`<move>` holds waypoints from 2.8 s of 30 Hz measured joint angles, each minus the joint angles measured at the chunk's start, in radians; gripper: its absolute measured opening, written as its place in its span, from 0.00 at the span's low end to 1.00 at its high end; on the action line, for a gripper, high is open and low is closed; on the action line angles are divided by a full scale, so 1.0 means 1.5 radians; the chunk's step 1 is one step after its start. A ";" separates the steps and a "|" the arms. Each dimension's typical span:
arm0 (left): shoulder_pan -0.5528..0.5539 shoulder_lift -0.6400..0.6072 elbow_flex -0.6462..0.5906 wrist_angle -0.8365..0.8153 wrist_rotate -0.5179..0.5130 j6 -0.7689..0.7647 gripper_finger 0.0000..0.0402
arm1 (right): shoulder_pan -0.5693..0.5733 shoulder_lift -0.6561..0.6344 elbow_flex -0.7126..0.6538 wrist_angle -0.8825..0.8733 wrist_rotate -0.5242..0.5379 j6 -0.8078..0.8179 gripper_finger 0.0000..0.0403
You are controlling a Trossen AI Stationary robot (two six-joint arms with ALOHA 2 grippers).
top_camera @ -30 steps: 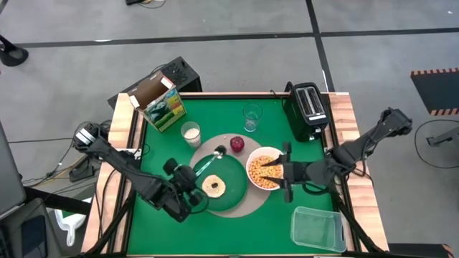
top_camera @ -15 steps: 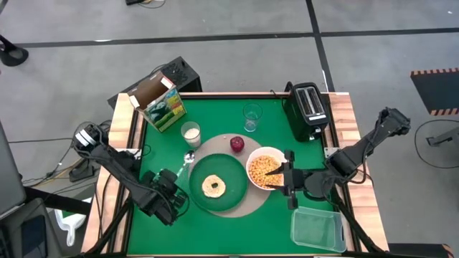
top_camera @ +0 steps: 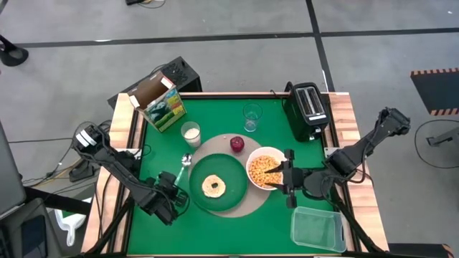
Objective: Arrange a breakfast setting
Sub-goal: Put the blue spoon beside the green plate, then return to Home Position
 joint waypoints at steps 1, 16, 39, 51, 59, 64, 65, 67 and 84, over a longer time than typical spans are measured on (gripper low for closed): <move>0.000 0.000 0.000 -0.001 -0.009 -0.011 0.11 | 0.000 0.000 0.000 0.000 0.001 0.000 0.47; 0.011 0.002 -0.002 0.087 -0.024 -0.159 0.15 | 0.007 0.000 0.000 -0.015 -0.001 0.005 0.47; 0.021 0.001 -0.093 0.268 -0.063 -0.129 0.38 | 0.006 -0.001 0.000 -0.072 -0.001 0.047 0.47; 0.022 0.001 -0.094 0.316 -0.059 -0.068 0.42 | 0.006 -0.001 0.000 -0.072 -0.001 0.046 0.47; 0.021 0.001 -0.089 0.316 -0.043 -0.050 0.42 | 0.005 -0.001 0.000 -0.072 -0.001 0.043 0.47; 0.014 -0.023 -0.089 0.303 -0.021 -0.011 0.42 | 0.005 -0.001 0.000 -0.072 -0.001 0.041 0.47; 0.012 -0.034 -0.089 0.293 -0.014 -0.004 0.42 | 0.005 -0.001 0.000 -0.072 -0.001 0.041 0.47; 0.004 -0.063 -0.089 0.263 -0.011 0.006 0.42 | 0.005 -0.001 0.000 -0.072 -0.001 0.041 0.47; 0.026 -0.279 -0.088 0.473 -0.203 0.750 0.42 | -0.031 -0.001 0.000 -0.071 -0.002 0.034 0.47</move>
